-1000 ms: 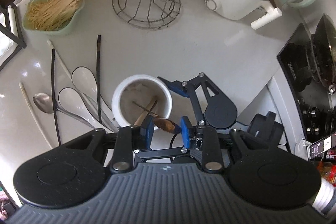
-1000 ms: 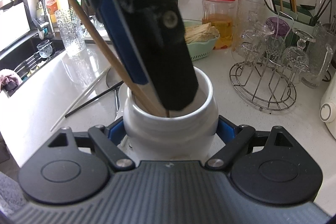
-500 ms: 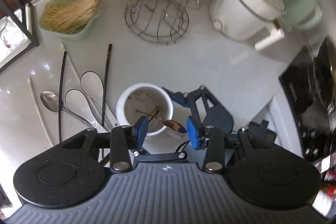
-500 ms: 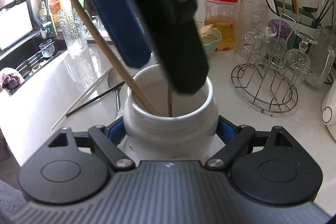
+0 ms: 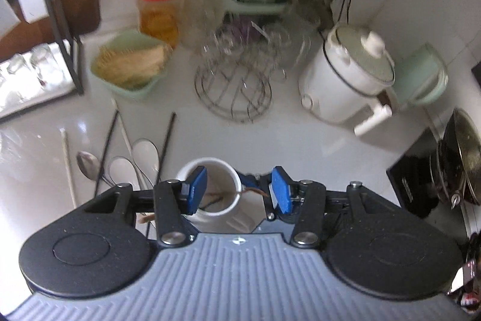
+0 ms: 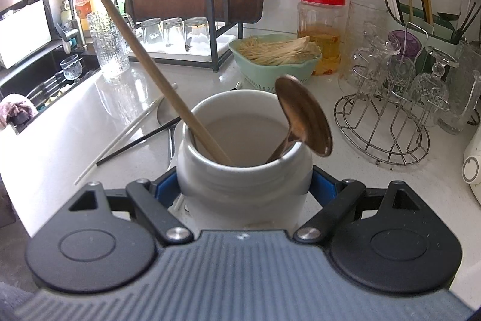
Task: Organize utensils
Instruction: 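Move the left tool back over the utensil pile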
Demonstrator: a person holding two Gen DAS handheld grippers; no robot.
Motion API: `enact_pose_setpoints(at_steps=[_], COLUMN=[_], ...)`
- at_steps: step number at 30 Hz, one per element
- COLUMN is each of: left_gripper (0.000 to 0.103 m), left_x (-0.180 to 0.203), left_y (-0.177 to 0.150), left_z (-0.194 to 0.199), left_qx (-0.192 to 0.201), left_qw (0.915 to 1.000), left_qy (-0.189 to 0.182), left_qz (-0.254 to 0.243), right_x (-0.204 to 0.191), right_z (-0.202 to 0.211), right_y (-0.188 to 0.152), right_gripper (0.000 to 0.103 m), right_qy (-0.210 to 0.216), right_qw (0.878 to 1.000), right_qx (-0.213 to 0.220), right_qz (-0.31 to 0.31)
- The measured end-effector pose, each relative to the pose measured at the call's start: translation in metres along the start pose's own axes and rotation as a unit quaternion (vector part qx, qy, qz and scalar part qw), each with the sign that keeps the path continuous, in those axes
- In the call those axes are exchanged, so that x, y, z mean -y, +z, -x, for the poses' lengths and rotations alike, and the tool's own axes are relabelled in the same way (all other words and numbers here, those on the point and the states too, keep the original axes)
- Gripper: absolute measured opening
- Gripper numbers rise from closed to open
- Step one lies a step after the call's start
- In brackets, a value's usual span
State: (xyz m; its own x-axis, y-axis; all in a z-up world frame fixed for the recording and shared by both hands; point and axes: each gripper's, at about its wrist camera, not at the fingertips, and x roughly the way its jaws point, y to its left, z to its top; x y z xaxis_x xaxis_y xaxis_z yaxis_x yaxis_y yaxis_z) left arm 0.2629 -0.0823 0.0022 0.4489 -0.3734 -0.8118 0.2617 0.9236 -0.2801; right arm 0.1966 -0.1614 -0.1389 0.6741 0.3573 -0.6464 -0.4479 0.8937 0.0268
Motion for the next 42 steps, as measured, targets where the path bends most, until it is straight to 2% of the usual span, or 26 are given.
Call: enact_pose_setpoints(at_steps=[6, 10, 18, 23, 28, 33, 38, 42], left_gripper=[0.054, 0.054, 0.054, 0.054, 0.054, 0.054, 0.054, 0.053], left_x=[-0.018, -0.039, -0.087, -0.12, -0.157, -0.185, -0.209, -0.225], left_y=[-0.007, -0.011, -0.027, -0.04, -0.054, -0.065, -0.071, -0.074], left_z=[0.03, 0.052, 0.078, 0.073, 0.056, 0.029, -0.009, -0.037], left_qx=[0.056, 0.095, 0.131, 0.13, 0.127, 0.114, 0.085, 0.063], left_qw=[0.9979, 0.9935, 0.9844, 0.98, 0.9767, 0.976, 0.9779, 0.98], left_qy=[0.02, 0.044, 0.08, 0.106, 0.112, 0.112, 0.109, 0.088], left_qz=[0.025, 0.046, 0.085, 0.107, 0.132, 0.148, 0.157, 0.167], right_x=[-0.002, -0.002, -0.004, -0.005, -0.007, -0.007, -0.009, -0.009], right_z=[0.0, 0.0, 0.001, 0.003, 0.001, 0.0, -0.001, -0.003], right_y=[0.002, 0.002, 0.0, -0.002, 0.001, 0.002, 0.004, 0.006], right_gripper=[0.091, 0.091, 0.091, 0.091, 0.091, 0.091, 0.091, 0.091], right_qy=[-0.007, -0.008, -0.014, -0.015, -0.021, -0.025, -0.029, -0.031], right_qw=[1.0, 1.0, 1.0, 1.0, 1.0, 0.999, 0.999, 0.999], right_qx=[-0.005, -0.006, -0.003, -0.002, -0.006, -0.01, -0.015, -0.018], right_qz=[-0.006, -0.008, -0.014, -0.012, -0.018, -0.021, -0.022, -0.022])
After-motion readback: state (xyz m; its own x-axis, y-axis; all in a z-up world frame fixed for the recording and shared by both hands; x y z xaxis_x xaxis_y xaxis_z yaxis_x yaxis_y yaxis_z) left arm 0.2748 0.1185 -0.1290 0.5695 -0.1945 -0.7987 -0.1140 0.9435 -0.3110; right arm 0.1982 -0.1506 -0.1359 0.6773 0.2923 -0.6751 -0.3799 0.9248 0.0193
